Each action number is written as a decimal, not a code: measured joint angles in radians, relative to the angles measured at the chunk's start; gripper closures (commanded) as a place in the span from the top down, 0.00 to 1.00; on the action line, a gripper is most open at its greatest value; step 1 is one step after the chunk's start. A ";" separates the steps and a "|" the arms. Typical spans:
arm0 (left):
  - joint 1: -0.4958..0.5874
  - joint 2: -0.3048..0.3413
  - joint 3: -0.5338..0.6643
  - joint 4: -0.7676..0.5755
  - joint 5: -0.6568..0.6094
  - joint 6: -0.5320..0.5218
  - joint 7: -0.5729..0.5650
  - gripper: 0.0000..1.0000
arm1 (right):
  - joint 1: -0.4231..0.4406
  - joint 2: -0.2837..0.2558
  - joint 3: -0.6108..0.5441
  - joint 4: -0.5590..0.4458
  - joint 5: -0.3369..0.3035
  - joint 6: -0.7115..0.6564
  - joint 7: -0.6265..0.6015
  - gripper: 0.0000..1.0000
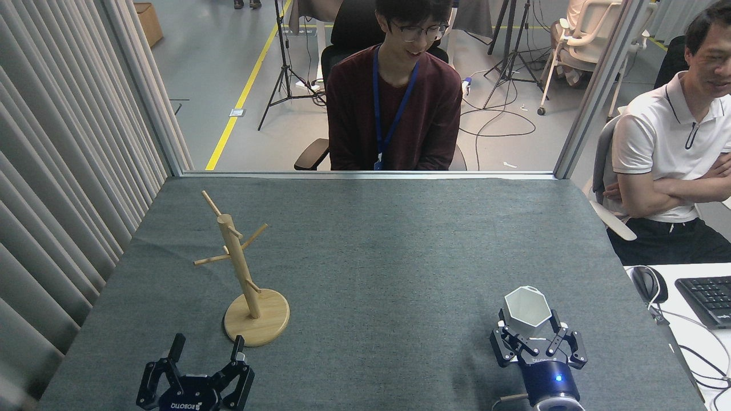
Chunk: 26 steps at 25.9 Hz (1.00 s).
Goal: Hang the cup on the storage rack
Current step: 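Lift the cup with the right gripper and carry it toward the left gripper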
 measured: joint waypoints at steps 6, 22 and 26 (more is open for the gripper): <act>-0.003 0.000 0.000 0.000 0.000 0.000 0.000 1.00 | -0.025 0.001 0.002 0.055 0.004 0.012 -0.004 0.56; 0.009 0.014 -0.130 0.021 -0.198 -0.026 0.104 0.99 | 0.104 0.086 0.139 -0.378 0.038 -0.066 -0.010 0.56; 0.002 0.013 -0.187 0.029 -0.247 -0.027 0.114 0.99 | 0.126 0.147 0.272 -0.440 0.134 -0.048 -0.006 0.56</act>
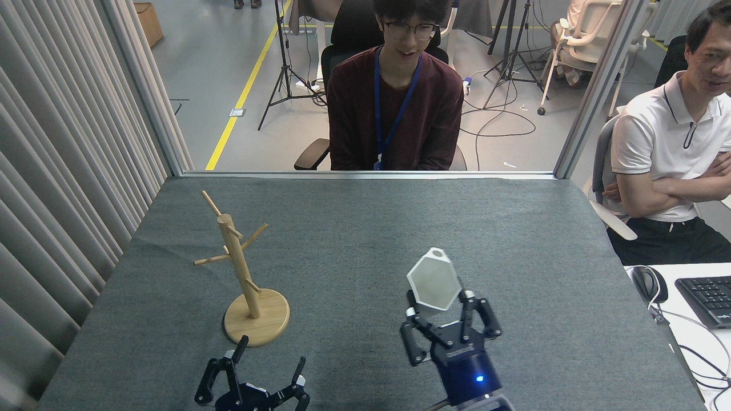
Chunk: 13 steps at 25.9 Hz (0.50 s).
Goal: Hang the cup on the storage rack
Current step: 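Lift the cup with the right gripper and carry it toward the left gripper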
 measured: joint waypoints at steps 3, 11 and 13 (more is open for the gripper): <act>-0.003 -0.001 -0.022 0.006 -0.010 0.000 0.001 0.99 | 0.017 0.053 0.074 -0.015 0.078 0.008 0.002 0.56; -0.003 -0.001 -0.032 0.011 -0.014 0.000 0.001 0.99 | 0.052 0.117 0.243 -0.021 0.177 0.048 0.005 0.56; -0.003 0.000 -0.033 0.012 -0.014 0.001 0.001 0.99 | 0.055 0.121 0.275 -0.022 0.183 0.061 0.004 0.56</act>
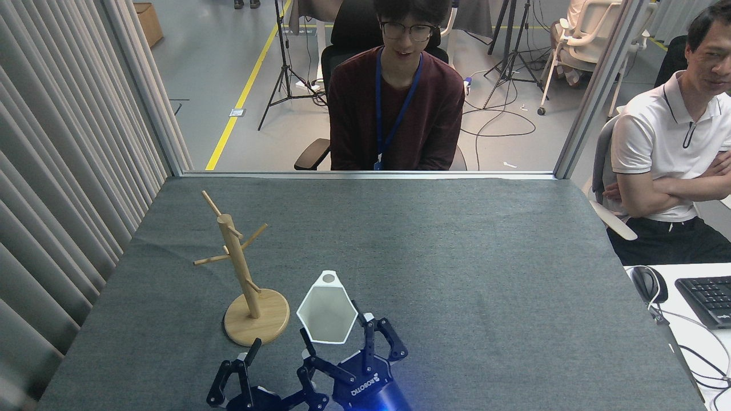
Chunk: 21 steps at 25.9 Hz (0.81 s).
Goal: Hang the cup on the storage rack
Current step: 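Lift the cup with the right gripper and carry it toward the left gripper, then grasp the cup with the left gripper beside the right gripper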
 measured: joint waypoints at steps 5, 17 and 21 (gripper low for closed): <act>0.001 0.000 -0.001 0.002 0.000 0.000 0.002 0.99 | 0.032 0.011 0.052 -0.001 0.028 0.017 -0.005 0.56; 0.000 0.001 0.000 -0.007 0.001 0.000 0.007 0.99 | 0.056 0.015 0.120 0.004 0.042 0.049 -0.017 0.56; -0.001 0.001 0.001 -0.008 0.001 0.001 0.012 0.99 | 0.049 0.019 0.113 0.005 0.043 0.056 -0.018 0.56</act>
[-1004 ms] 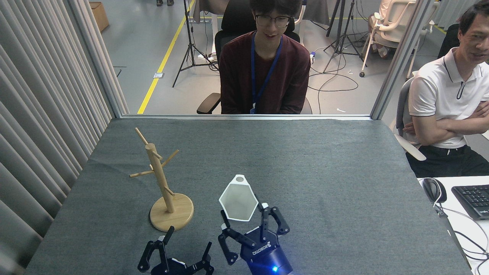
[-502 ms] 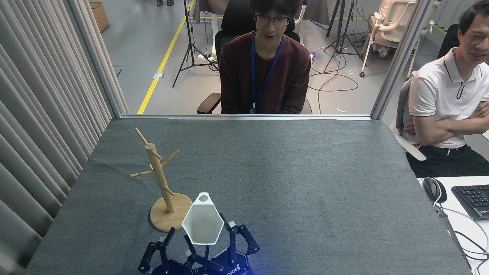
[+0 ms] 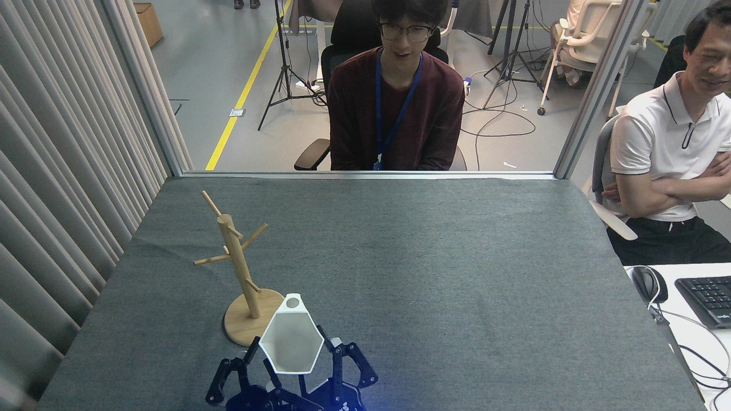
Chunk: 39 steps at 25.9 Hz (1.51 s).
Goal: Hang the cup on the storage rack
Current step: 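Grasp the cup with the left gripper beside the right gripper, then release the cup from the right gripper and withdraw it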
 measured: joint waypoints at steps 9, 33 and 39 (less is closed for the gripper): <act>0.000 0.003 0.000 -0.004 0.000 0.000 0.002 0.99 | -0.025 0.008 -0.014 0.008 -0.001 0.004 0.000 0.56; -0.008 0.005 0.000 -0.005 0.001 0.000 0.015 0.67 | -0.004 0.002 0.070 0.021 0.015 0.015 -0.009 0.57; -0.009 0.005 0.001 -0.003 0.002 0.010 0.015 0.40 | 0.000 0.002 0.072 0.021 0.015 0.019 -0.012 0.71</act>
